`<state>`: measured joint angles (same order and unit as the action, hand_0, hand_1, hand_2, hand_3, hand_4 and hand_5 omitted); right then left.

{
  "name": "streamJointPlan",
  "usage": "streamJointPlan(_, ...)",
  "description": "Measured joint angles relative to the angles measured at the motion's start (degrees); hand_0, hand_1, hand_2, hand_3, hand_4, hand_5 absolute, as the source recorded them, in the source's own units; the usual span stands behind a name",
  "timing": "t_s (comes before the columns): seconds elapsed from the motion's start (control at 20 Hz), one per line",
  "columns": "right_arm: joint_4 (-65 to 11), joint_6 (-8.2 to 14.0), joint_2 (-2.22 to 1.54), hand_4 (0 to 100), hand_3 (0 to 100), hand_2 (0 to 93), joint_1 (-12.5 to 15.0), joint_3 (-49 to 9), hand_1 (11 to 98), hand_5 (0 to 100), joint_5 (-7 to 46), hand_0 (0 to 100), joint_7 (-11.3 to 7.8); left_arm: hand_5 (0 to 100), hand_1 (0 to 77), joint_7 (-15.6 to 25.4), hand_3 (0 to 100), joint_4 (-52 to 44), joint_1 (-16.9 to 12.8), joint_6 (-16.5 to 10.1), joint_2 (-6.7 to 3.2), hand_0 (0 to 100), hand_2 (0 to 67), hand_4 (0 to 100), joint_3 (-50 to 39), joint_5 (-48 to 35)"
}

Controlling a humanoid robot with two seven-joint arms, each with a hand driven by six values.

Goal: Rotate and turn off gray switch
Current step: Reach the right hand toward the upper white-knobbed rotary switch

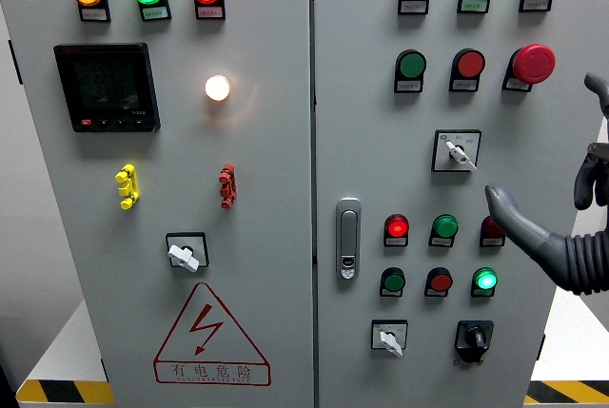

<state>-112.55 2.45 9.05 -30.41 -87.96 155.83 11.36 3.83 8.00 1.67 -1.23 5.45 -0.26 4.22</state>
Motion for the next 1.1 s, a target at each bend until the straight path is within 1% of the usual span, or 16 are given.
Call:
streamJointPlan(0.3,0.2,0.0,0.0,100,100,13.0,0.0,0.2,39.9,100,0.0,0,0.24,12,0.0,0.0,18,0.0,0.0,0.0,0.0,0,13.2,10,0.0,0.0)
streamJointPlan(0.4,0.4,-0.1,0.0,100,100,15.5,-0.3,-0.1,39.7,100,-0.1,0,0.28,12,0.0,0.0,18,0.0,0.0,0.0,0.0,0,13.2,10,0.0,0.0)
streamJointPlan(0.45,0.4,-0.3,0.0,100,100,19.9,-0.5,-0.1,39.3,100,-0.2,0,0.43,12,0.0,0.0,18,0.0,0.0,0.0,0.0,0,13.2,10,0.0,0.0)
streamJointPlan(0.5,0.5,-0.6,0.01,100,100,23.3,-0.8,-0.2,38.8,100,-0.5,0,0.92,12,0.0,0.0,18,0.0,0.0,0.0,0.0,0,13.2,10,0.0,0.0)
streamJointPlan(0.6,1.0,-1.4,0.07,99,100,31.4,-2.1,-0.3,38.2,100,-1.0,0,2.91,12,0.0,0.0,18,0.0,0.0,0.0,0.0,0,13.2,10,0.0,0.0)
streamJointPlan(0.7,1.7,-2.2,0.09,99,100,34.3,-3.5,-0.5,37.9,100,-1.8,0,4.41,12,0.0,0.0,18,0.0,0.0,0.0,0.0,0,13.2,10,0.0,0.0)
streamJointPlan(0.8,2.4,-2.7,0.09,99,100,41.0,-4.4,-0.7,37.7,100,-2.6,0,5.15,12,0.0,0.0,18,0.0,0.0,0.0,0.0,0,13.2,10,0.0,0.0)
streamJointPlan(0.95,3.6,-3.8,0.13,98,100,46.6,-5.3,-0.8,37.4,100,-3.0,0,6.58,12,0.0,0.0,18,0.0,0.0,0.0,0.0,0,13.2,10,0.0,0.0)
streamJointPlan(1.1,5.4,-4.1,0.18,98,100,54.3,-6.4,-0.8,37.2,100,-3.0,0,7.31,12,0.0,0.0,18,0.0,0.0,0.0,0.0,0,13.1,10,0.0,0.0)
